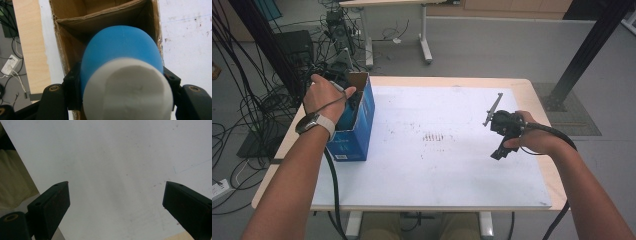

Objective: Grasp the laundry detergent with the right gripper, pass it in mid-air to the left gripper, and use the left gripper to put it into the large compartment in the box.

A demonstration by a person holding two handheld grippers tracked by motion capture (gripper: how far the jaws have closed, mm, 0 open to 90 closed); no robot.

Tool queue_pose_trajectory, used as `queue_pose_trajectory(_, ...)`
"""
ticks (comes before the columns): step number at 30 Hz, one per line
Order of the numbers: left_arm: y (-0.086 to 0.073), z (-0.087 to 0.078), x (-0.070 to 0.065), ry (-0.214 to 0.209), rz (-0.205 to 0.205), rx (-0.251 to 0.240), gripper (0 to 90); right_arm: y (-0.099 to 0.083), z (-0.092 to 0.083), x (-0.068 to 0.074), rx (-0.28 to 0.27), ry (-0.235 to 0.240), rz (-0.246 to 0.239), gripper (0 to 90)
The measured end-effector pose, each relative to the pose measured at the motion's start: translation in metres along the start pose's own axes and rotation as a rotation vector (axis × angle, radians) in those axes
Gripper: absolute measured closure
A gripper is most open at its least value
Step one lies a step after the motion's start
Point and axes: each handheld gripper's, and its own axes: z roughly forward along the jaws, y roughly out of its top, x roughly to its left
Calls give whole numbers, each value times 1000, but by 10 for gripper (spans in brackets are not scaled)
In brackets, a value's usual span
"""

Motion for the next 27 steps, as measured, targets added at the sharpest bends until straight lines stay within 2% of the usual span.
queue_pose_trajectory(27,-4,21,3,-10,4,18,376,-4,3,0,6,6,6,73)
